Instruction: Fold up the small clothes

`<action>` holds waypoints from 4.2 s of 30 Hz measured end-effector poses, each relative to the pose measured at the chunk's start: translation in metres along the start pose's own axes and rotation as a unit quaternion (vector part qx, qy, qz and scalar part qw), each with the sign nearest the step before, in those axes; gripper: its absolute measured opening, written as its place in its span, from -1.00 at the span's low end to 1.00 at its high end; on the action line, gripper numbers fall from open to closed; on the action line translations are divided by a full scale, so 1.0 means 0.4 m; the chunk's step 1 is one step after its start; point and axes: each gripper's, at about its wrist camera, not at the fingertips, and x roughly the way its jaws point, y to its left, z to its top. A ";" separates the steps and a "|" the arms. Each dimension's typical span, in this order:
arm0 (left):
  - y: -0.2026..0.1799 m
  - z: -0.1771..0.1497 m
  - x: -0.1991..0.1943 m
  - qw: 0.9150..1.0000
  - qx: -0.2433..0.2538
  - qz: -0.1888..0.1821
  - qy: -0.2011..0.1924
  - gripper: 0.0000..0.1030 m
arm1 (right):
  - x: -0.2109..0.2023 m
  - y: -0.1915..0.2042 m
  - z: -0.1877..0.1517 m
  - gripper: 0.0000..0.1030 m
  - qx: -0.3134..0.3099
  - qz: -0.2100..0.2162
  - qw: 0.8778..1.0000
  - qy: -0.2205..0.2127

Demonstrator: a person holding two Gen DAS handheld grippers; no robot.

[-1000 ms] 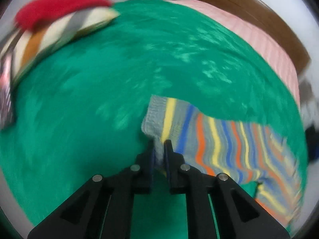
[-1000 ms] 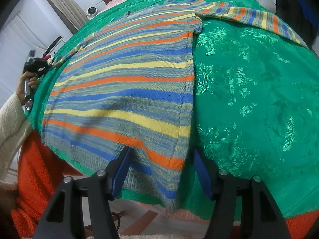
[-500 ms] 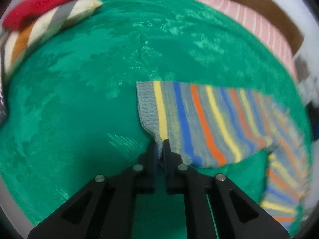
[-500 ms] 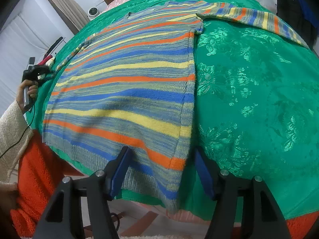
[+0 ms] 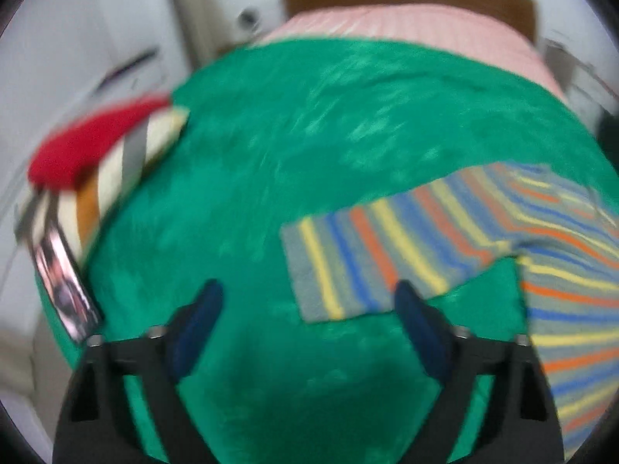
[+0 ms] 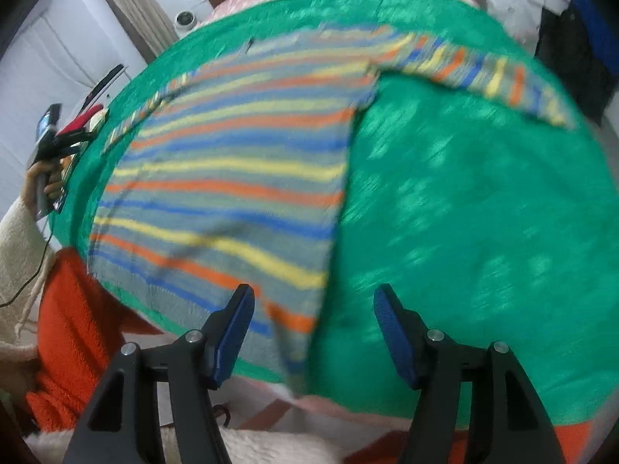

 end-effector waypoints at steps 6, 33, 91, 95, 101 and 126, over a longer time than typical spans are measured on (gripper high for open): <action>-0.099 -0.010 -0.033 0.996 0.057 -0.059 0.029 0.96 | -0.060 -0.079 0.055 0.26 0.023 -0.044 0.998 -0.036; -0.183 -0.144 0.049 0.977 0.096 -0.112 0.155 0.88 | -0.048 -0.090 0.079 0.26 0.093 -0.011 0.994 -0.058; -0.347 0.129 0.065 0.985 0.149 -0.089 0.011 0.91 | 0.182 -0.048 0.789 0.77 -0.137 -0.144 0.978 -0.066; -0.246 -0.051 -0.001 0.991 0.109 -0.072 0.003 0.95 | 0.078 -0.070 0.582 0.90 -0.090 -0.131 0.981 -0.109; -0.188 -0.223 0.080 0.999 -0.007 -0.044 0.008 0.95 | 0.092 -0.142 0.261 0.91 0.032 -0.139 0.980 -0.136; -0.183 -0.207 0.150 0.997 -0.012 -0.067 -0.028 0.99 | 0.178 -0.248 0.167 1.00 0.085 -0.134 0.972 -0.173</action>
